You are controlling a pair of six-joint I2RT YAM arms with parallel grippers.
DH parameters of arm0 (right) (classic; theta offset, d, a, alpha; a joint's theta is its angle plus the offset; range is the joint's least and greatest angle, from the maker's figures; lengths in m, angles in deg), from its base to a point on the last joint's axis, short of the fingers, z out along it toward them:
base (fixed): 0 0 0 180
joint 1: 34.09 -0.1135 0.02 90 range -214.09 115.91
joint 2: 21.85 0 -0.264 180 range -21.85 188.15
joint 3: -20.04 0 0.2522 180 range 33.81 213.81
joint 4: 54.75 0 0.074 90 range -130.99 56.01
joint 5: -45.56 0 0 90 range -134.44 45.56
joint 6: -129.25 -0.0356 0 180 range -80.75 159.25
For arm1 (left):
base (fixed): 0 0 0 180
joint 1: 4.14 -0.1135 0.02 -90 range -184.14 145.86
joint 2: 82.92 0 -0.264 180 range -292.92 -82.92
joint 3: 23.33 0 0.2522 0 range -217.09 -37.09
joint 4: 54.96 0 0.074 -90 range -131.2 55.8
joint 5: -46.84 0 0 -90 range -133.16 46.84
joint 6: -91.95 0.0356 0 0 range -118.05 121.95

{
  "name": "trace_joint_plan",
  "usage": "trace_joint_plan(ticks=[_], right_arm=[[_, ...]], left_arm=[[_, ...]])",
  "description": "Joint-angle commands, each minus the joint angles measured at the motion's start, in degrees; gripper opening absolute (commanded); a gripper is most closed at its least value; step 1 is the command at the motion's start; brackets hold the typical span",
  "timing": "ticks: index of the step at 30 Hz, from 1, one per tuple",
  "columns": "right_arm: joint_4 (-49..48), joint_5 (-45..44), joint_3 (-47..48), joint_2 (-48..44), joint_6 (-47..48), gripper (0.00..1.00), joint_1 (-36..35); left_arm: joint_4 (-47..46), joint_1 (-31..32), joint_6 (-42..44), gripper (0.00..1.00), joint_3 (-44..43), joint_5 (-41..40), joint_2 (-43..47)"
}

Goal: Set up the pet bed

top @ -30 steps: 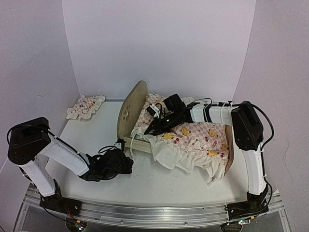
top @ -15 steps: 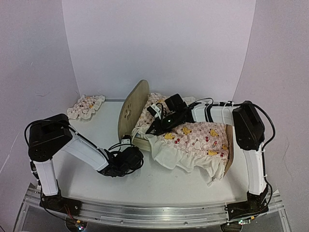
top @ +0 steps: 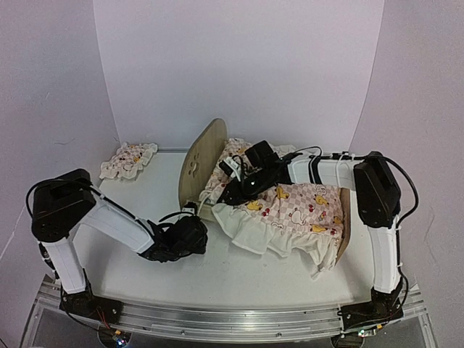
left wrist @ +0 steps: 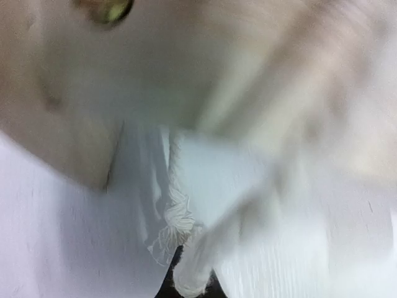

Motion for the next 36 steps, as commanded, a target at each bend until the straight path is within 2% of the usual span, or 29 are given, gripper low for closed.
trace_joint_plan(ticks=[1, 6, 10, 15, 17, 19, 22, 27, 28, 30, 31, 32, 33, 36], right_arm=[[7.2, -6.3, 2.2, -4.9, 1.7, 0.37, -1.6], [10.9, -11.7, 2.1, -9.2, 2.0, 0.53, -2.6], [16.6, -17.7, 2.5, -12.5, 3.2, 0.64, -4.2], [28.4, -34.3, 6.4, -15.1, 3.9, 0.81, -9.6], [32.1, -41.4, 7.3, -16.3, 2.4, 0.84, -11.9], [31.5, -43.6, 6.5, -18.3, 0.4, 0.85, -14.7], [22.1, -40.4, 3.3, -20.6, -4.8, 0.85, -19.2], [-9.3, -24.4, -8.8, -23.1, -15.9, 0.83, -20.6], [-15.2, -23.0, -10.9, -22.7, -16.2, 0.81, -20.7], [-17.9, -26.7, -12.5, -21.6, -17.0, 0.79, -20.7], [-17.9, -28.0, -12.8, -20.8, -17.8, 0.73, -20.6], [-17.9, -28.6, -13.0, -20.0, -19.6, 0.6, -20.5], [-18.6, -28.8, -13.6, -19.3, -21.6, 0.51, -20.5], [-22.7, -28.6, -16.2, -17.7, -27.5, 0.46, -20.6]], left_arm=[[0.2, -0.3, 4.8, 0.0, 7.1, 16.6, 11.9], [-2.8, -1.7, 5.6, 0.0, 13.2, 22.1, 19.8], [-3.9, -4.6, 7.6, 0.0, 15.0, 27.1, 23.5], [-3.9, -8.7, 9.3, 0.0, 16.8, 33.5, 29.3], [-3.9, -10.2, 9.4, 0.0, 17.9, 35.3, 32.0], [-3.8, -11.2, 9.3, 0.0, 18.6, 37.3, 34.2], [-3.5, -11.4, 9.8, 0.0, 18.5, 39.3, 34.7], [-3.2, -11.5, 9.9, 0.0, 18.6, 41.8, 35.2], [-3.1, -11.6, 10.5, 0.0, 18.6, 42.0, 35.8], [-2.6, -11.7, 11.3, 0.0, 18.5, 42.2, 37.2], [-2.2, -11.7, 11.6, 0.0, 18.5, 42.2, 38.1], [-1.9, -11.7, 11.8, 0.0, 18.4, 42.2, 38.7], [-1.5, -11.7, 12.1, 0.0, 18.3, 42.3, 39.2], [0.0, -11.8, 12.4, 0.0, 17.9, 42.9, 39.7]])
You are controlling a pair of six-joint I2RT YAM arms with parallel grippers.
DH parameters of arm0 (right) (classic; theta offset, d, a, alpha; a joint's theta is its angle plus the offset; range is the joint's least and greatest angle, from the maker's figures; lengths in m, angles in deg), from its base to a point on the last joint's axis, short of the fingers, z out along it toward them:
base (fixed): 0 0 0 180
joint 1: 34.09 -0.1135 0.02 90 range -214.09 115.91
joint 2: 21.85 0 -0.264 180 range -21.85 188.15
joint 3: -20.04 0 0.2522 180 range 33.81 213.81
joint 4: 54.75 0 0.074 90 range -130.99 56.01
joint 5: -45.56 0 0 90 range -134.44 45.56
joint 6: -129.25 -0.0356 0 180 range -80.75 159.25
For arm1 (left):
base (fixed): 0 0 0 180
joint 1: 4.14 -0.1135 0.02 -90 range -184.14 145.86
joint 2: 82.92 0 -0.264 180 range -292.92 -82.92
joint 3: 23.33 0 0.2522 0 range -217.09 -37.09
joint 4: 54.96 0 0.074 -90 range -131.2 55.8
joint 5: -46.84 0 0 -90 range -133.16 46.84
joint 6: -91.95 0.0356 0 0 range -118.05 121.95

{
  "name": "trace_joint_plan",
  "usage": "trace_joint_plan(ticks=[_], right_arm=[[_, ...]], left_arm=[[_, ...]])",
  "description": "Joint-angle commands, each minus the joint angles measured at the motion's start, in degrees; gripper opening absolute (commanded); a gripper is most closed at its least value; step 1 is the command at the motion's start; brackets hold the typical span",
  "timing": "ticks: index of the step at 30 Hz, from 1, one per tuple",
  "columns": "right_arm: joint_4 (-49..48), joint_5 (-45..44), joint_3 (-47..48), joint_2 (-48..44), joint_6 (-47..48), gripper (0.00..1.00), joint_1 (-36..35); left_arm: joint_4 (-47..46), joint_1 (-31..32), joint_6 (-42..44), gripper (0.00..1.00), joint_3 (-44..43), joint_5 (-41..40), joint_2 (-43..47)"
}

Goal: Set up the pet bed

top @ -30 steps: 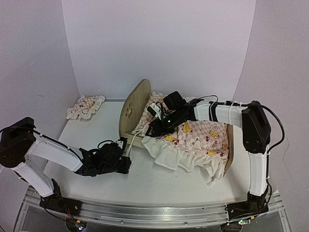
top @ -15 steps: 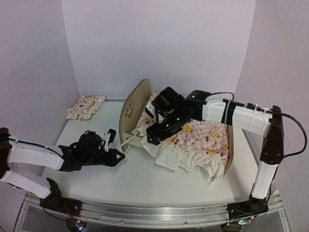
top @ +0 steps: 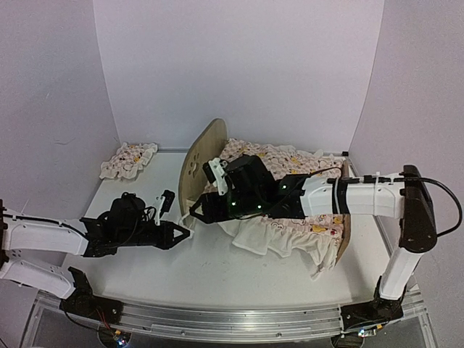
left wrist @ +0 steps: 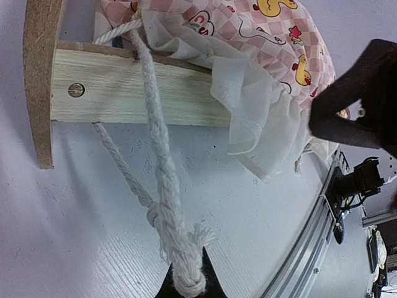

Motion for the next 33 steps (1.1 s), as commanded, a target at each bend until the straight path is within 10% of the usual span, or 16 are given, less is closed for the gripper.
trace_joint_plan(ticks=[1, 24, 30, 33], right_arm=[[-11.8, -1.5, -3.2, 2.3, -10.7, 0.45, 0.3], [-23.5, 0.3, 2.0, 17.9, -26.3, 0.47, 0.5], [-34.6, 2.8, -5.8, 15.6, -28.3, 0.0, 0.5], [-38.0, 3.9, -10.5, 14.1, -25.1, 0.0, 0.6]], left_arm=[[1.4, -0.2, 1.9, 0.0, -0.9, 2.2, 2.2], [4.6, -0.3, 4.0, 0.0, -2.1, 5.1, 5.2], [4.8, -0.4, 3.3, 0.01, -2.8, 5.6, 3.5], [6.8, -1.1, 2.7, 0.46, -3.1, 6.7, 4.9]])
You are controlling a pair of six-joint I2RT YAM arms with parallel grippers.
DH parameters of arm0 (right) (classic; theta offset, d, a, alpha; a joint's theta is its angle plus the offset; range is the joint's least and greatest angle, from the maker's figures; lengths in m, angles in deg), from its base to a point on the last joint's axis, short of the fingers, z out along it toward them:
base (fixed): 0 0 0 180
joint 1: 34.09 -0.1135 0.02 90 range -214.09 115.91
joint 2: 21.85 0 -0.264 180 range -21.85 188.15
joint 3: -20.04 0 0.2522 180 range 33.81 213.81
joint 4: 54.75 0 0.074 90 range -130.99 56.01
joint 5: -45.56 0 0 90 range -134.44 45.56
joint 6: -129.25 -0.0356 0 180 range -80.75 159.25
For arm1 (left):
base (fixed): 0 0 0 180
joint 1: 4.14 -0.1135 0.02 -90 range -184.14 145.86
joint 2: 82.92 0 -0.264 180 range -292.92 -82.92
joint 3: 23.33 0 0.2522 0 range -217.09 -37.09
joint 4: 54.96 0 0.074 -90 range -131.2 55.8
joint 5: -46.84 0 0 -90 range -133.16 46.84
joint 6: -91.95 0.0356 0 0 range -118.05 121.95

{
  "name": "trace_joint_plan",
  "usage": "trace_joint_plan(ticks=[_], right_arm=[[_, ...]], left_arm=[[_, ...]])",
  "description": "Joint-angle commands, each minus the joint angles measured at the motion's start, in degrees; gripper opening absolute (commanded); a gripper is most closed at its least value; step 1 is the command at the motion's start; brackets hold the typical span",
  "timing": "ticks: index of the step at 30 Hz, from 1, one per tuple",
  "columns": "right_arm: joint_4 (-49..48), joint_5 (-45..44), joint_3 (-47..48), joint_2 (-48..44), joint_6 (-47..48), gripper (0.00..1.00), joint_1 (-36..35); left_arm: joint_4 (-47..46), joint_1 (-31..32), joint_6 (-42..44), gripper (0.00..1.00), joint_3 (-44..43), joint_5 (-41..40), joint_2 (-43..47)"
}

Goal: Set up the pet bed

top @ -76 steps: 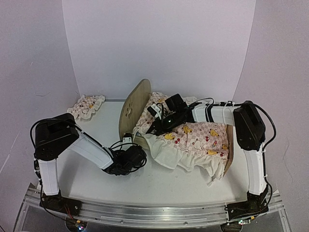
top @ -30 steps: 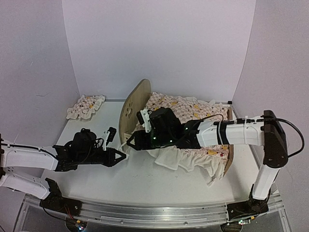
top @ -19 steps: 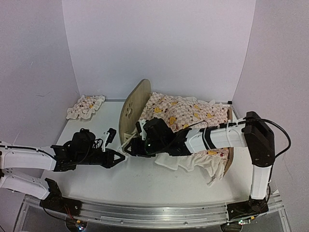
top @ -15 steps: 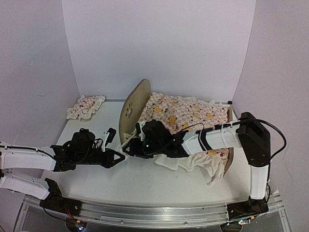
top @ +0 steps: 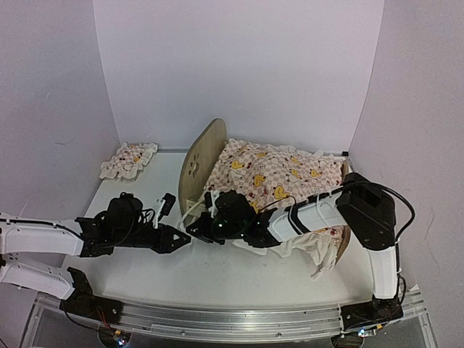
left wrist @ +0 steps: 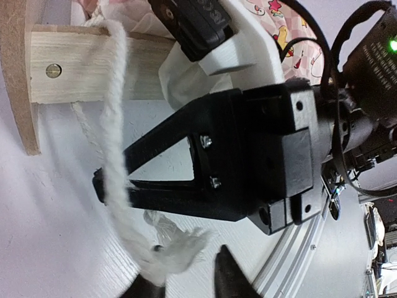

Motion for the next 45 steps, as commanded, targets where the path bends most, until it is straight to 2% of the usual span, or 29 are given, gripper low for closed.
trace_joint_plan(ticks=[1, 5, 6, 7, 10, 11, 13, 15, 17, 19, 21, 22, 24, 26, 29, 35, 41, 45], right_arm=[[-8.9, 3.4, -5.2, -3.6, 5.5, 0.0, 0.1], [-11.7, 7.6, -6.6, -2.2, 14.4, 0.0, 0.1], [-11.9, 7.9, -6.7, -2.0, 15.8, 0.0, 0.1], [-12.2, 8.1, -6.9, -1.8, 16.7, 0.0, 0.1], [-12.9, 9.3, -6.9, -2.0, 17.8, 0.0, 0.1], [-12.9, 9.6, -6.9, -2.1, 17.9, 0.0, 0.1], [-12.7, 9.6, -7.4, -2.6, 18.6, 0.0, 0.1], [-12.6, 9.6, -8.3, -3.3, 20.2, 0.0, 0.1], [-11.8, 9.0, -8.9, -3.9, 21.9, 0.0, 0.1], [-11.2, 9.0, -9.1, -4.3, 22.9, 0.0, 0.1], [-11.0, 10.8, -8.4, -4.2, 23.3, 0.0, 0.1], [-11.0, 11.7, -8.2, -4.1, 23.7, 0.0, 0.1], [-12.1, 13.2, -8.3, -3.9, 25.1, 0.0, -0.2], [-12.4, 13.3, -8.1, -3.6, 26.9, 0.0, -0.5], [-12.5, 12.6, -8.1, -3.2, 28.7, 0.0, -0.7], [-12.5, 10.7, -8.2, -3.9, 33.1, 0.02, -1.9], [-11.7, 9.3, -8.0, -3.8, 35.6, 0.03, -3.0], [-10.6, 7.1, -7.5, -4.1, 37.7, 0.03, -4.2]], left_arm=[[2.6, -1.4, -0.2, 0.55, -3.0, 3.1, 2.0], [1.9, -6.9, -3.4, 0.71, -0.4, 7.8, 6.2], [2.0, -8.3, -4.1, 0.82, 0.1, 8.6, 7.1], [2.5, -9.8, -4.8, 0.86, 0.6, 8.6, 7.8], [1.2, -13.3, -8.9, 0.88, 3.5, 7.8, 10.0], [0.3, -14.5, -10.6, 0.87, 4.8, 7.0, 10.4], [-1.5, -16.8, -12.7, 0.74, 6.6, 6.6, 9.8], [-4.3, -18.0, -14.0, 0.68, 7.9, 6.4, 8.9], [-6.8, -18.2, -13.3, 0.63, 8.4, 4.7, 7.2], [-7.1, -19.1, -12.1, 0.53, 7.4, 4.5, 4.6], [-9.8, -19.2, -10.6, 0.55, 7.0, 7.7, 2.8], [-15.8, -19.2, -10.5, 0.59, 8.0, 12.1, 1.6], [-25.0, -19.1, -13.7, 0.66, 9.0, 21.2, -2.8], [-29.6, -19.1, -17.9, 0.65, 8.9, 25.9, -8.0], [-39.3, -18.7, -23.7, 0.59, 10.5, 27.1, -13.8], [-48.6, -16.0, -28.2, 0.53, 9.0, 27.7, -22.1], [-50.9, -12.6, -29.0, 0.48, 5.6, 27.0, -28.3], [-51.4, -12.2, -29.1, 0.38, 5.6, 25.2, -30.2]])
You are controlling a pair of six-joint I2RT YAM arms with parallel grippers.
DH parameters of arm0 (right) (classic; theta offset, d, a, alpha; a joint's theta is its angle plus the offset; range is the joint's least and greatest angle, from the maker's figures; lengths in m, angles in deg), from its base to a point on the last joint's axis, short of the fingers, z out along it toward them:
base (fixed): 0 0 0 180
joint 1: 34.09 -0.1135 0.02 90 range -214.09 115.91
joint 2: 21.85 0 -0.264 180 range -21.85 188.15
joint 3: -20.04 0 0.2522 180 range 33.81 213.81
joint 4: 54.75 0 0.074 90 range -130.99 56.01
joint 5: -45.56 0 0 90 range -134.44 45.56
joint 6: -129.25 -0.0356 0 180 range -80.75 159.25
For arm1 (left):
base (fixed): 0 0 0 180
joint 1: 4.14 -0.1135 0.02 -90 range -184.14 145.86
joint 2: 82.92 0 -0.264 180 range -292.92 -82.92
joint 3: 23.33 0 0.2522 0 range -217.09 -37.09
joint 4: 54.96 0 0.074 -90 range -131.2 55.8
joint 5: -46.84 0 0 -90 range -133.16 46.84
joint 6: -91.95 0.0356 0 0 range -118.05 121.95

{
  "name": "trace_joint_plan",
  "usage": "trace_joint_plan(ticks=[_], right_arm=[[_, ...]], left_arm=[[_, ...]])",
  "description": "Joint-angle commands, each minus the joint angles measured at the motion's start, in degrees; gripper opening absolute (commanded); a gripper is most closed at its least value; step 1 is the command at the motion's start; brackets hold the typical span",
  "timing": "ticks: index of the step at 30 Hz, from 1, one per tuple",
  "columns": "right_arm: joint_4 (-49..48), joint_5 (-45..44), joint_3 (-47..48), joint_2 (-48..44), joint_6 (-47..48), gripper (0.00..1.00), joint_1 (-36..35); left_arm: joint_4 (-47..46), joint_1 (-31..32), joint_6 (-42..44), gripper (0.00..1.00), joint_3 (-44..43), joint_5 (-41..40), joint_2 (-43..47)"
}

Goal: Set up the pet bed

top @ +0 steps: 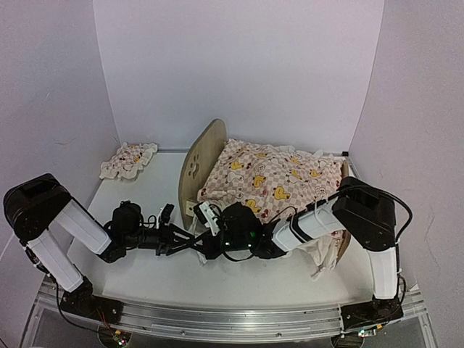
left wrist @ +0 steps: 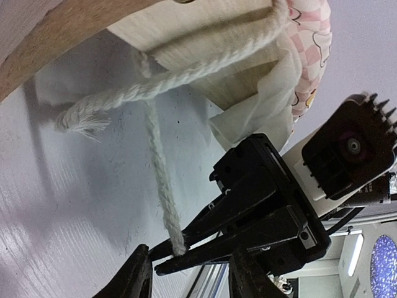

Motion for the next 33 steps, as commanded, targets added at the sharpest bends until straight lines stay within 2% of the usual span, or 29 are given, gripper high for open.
trace_joint_plan(ticks=[1, 5, 10, 13, 15, 18, 20, 23, 25, 28, 33], right_arm=[[-1.5, 0.1, 1.5, -4.0, 4.5, 0.04, -3.5], [-1.3, -1.7, 1.2, -4.6, 5.7, 0.05, -4.1], [-1.3, -2.9, 0.4, -5.6, 7.3, 0.05, -5.1], [-1.4, -4.0, 0.4, -5.6, 7.7, 0.05, -5.5], [-1.3, -4.7, 1.1, -5.2, 7.8, 0.06, -5.6], [0.1, -7.1, 2.3, -5.0, 7.5, 0.08, -5.7], [2.0, -9.6, 2.2, -5.9, 6.9, 0.15, -5.8], [6.4, -11.7, 0.4, -8.8, 5.1, 0.27, -5.9], [9.4, -13.7, -1.9, -12.2, 3.3, 0.35, -6.0], [12.1, -19.2, -4.7, -15.3, 1.7, 0.41, -6.0], [17.0, -26.7, 1.4, -9.8, 7.9, 0.37, -6.1]], left_arm=[[-5.8, 0.8, -0.9, 0.36, -2.2, -1.3, -1.3], [-5.7, 0.9, -0.8, 0.33, -2.0, -2.8, -1.8], [-5.8, 0.8, -1.3, 0.39, -0.9, -5.7, -1.6], [-5.8, 1.0, -1.4, 0.39, -0.9, -6.0, -1.3], [-5.7, 1.8, -1.4, 0.35, -2.1, -5.1, -2.3], [-5.8, 1.9, -0.8, 0.21, -2.1, -4.9, -1.7], [-5.4, 1.7, 0.6, 0.09, -1.4, -5.4, -0.1], [-3.9, 1.4, 2.3, 0.0, -1.3, -4.7, 0.7], [-3.5, 1.0, 2.8, 0.0, -1.4, -3.9, 0.6], [-2.8, -0.2, 3.5, 0.0, -0.8, -2.7, 1.3], [-0.2, -0.9, 4.9, 0.0, -1.2, -2.4, 3.2]])
